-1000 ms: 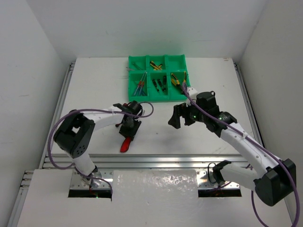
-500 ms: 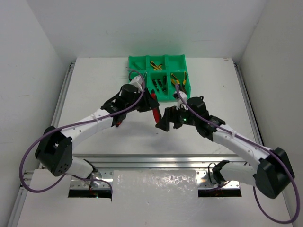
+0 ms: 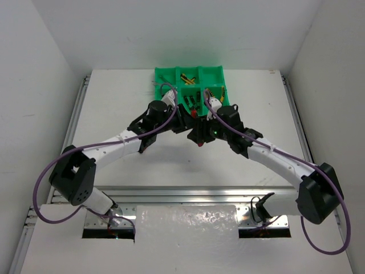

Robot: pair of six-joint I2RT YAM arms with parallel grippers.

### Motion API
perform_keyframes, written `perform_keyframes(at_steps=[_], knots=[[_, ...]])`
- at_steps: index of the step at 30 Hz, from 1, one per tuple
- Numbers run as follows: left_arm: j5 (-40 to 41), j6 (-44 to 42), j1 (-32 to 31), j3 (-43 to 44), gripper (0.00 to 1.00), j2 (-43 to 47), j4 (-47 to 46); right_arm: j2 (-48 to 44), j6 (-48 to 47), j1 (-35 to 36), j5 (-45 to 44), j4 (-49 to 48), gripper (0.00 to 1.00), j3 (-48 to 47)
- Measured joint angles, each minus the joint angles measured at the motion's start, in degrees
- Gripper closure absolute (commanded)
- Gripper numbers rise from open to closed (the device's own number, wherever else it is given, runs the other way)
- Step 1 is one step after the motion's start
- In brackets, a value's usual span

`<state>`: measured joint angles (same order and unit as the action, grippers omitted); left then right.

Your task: Sort the tools into containers

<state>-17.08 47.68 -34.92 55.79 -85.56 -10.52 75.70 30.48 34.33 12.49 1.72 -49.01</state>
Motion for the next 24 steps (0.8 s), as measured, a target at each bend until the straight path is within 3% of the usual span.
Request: perform_keyframes(at_steps=[1, 2, 4, 5, 6, 7, 9, 10, 11, 14, 17, 24], knots=[[-0.1, 0.0, 0.1, 0.0, 1.0, -0.3, 0.0, 0.0, -0.4, 0.0, -0.5, 0.5, 0.49, -0.3], [-0.2, -0.1, 0.1, 0.0, 1.0, -0.6, 0.0, 0.0, -0.7, 0.0, -0.9, 1.2, 0.61, -0.7], [-0.3, -0.2, 0.1, 0.0, 1.0, -0.8, 0.0, 0.0, -1.4, 0.0, -1.5, 2.7, 0.72, -1.6], [-0.5, -0.3, 0.1, 0.0, 1.0, -0.8, 0.0, 0.2, -1.7, 0.0, -1.9, 3.6, 0.82, -2.0], [-0.6, -0.5, 0.1, 0.1, 1.0, -0.8, 0.0, 0.3, -2.1, 0.0, -2.1, 4.1, 1.0, -2.4], [-0.6, -0.9, 0.1, 0.2, 0.93, -0.8, 0.0, 0.5, -2.5, -0.3, -2.7, 4.8, 1.0, -2.6], [-0.1, -1.2, 0.1, 0.4, 0.64, -0.8, 0.5, 0.7, -2.5, -0.4, -3.0, 5.1, 1.0, -2.7], [-0.1, -1.5, 0.1, 0.5, 0.07, -0.8, 0.9, 0.9, -2.6, -0.4, -3.1, 5.1, 1.0, -2.7], [0.0, -1.7, 0.1, 0.7, 0.0, -0.8, 1.2, 0.9, -2.6, -0.4, -3.1, 5.2, 1.0, -2.8], [4.5, -3.5, 0.6, 3.3, 0.0, -0.6, 5.3, 2.1, -3.9, -0.5, -4.0, 9.6, 1.0, -5.3], [12.9, -5.3, 1.0, 5.2, 0.0, 2.8, 12.7, 8.1, -5.1, -3.4, -5.2, 15.0, 1.0, -14.3], [24.1, -13.2, 6.8, 2.7, 0.0, 24.2, 24.2, 34.4, -8.5, -16.2, -8.8, 22.3, 1.0, -50.8]])
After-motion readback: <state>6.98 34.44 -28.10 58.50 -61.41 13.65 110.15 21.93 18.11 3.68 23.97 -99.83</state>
